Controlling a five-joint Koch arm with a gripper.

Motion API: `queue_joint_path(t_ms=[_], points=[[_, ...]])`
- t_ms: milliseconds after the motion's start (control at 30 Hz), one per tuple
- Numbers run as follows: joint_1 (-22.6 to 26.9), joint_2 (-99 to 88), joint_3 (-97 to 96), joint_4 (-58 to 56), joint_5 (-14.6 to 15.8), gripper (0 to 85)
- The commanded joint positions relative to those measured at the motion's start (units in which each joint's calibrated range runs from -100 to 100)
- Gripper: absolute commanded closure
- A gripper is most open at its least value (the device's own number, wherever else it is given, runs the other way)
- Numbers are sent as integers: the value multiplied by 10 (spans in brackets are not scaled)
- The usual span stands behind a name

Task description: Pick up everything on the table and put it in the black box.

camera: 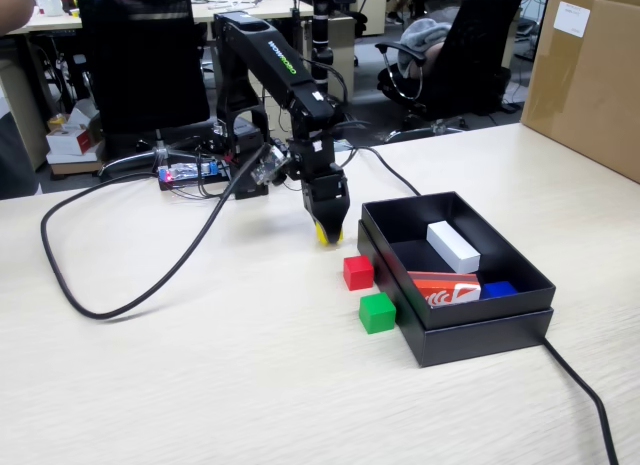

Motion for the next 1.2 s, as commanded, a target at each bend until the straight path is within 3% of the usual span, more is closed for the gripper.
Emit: queue_joint_path(t_ms=[0,233,367,733,767,800,967,1067,1167], points=[[0,-81,96,-57,1,847],[17,-127,231,-76,1,847],[33,-3,385,-75,-10,847],[50,328,532,-28,-99,845],[50,339,533,-26,-101,821],[51,363,527,-26,-106,721],[53,388,496,-25,-101,717],[53,392,476,-24,-102,646],[53,392,451,-24,-98,646]])
